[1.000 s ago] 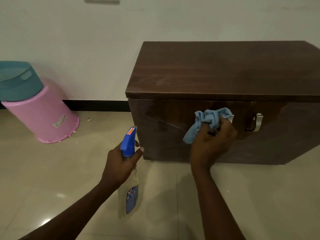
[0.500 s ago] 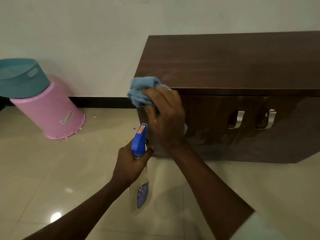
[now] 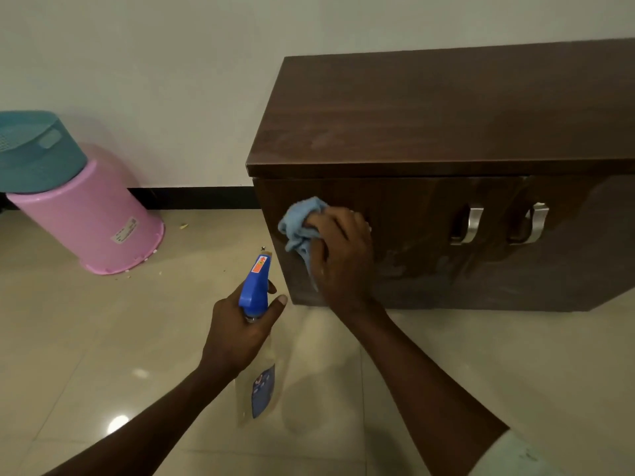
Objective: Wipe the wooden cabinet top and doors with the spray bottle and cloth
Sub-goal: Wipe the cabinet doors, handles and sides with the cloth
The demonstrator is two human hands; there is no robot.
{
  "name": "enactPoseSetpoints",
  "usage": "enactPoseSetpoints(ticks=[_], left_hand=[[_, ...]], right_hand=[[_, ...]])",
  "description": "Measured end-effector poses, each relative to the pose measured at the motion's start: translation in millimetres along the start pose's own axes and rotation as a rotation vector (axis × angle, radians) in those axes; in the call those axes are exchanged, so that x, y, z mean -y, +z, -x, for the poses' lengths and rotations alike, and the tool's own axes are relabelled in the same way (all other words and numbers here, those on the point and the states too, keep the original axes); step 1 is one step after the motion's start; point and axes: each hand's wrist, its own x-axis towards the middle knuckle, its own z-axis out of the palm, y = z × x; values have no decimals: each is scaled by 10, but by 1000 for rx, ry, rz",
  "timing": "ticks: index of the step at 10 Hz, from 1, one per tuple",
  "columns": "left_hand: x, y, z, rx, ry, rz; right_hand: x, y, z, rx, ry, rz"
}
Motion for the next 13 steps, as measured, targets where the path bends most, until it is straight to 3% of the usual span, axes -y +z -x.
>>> enactPoseSetpoints(ticks=[1,3,4,5,6,7,8,9,10,11,12,13], left_hand=[[4,39,-39,-25,-53,31],[16,149,42,19,-36,24],[79,177,90,40,-83,7],[27,180,115,56,-49,1],[-10,188,91,56,-25,-5],[-52,188,99,50,-17,9],[-75,191,130,53,-8,16],[-71,262,131,81,-29,-12],[-101,344,89,106,-33,-33],[-191,408,63,114,-19,-19],[-295,481,50,128,13,19],[-361,529,54,134,33,51]], right_hand=[[168,143,-213,-72,-3,24],[-253,407,299,340,-341,96],[-393,398,436,408,-389,68],[-585,279,626,384,-278,68],[-771,84,869,256,-26,183],[-908,-274,991,-186,591,160],[-1000,-447,790,-514,1016,69],[-945,-427,666,-717,1383,-347],[-790,-359,681,-600,1576,-796],[-567,-268,580,-374,1626,-636],[-681,-351,526,-360,1747,-662],[-834,-695,547,-355,1713,-861]])
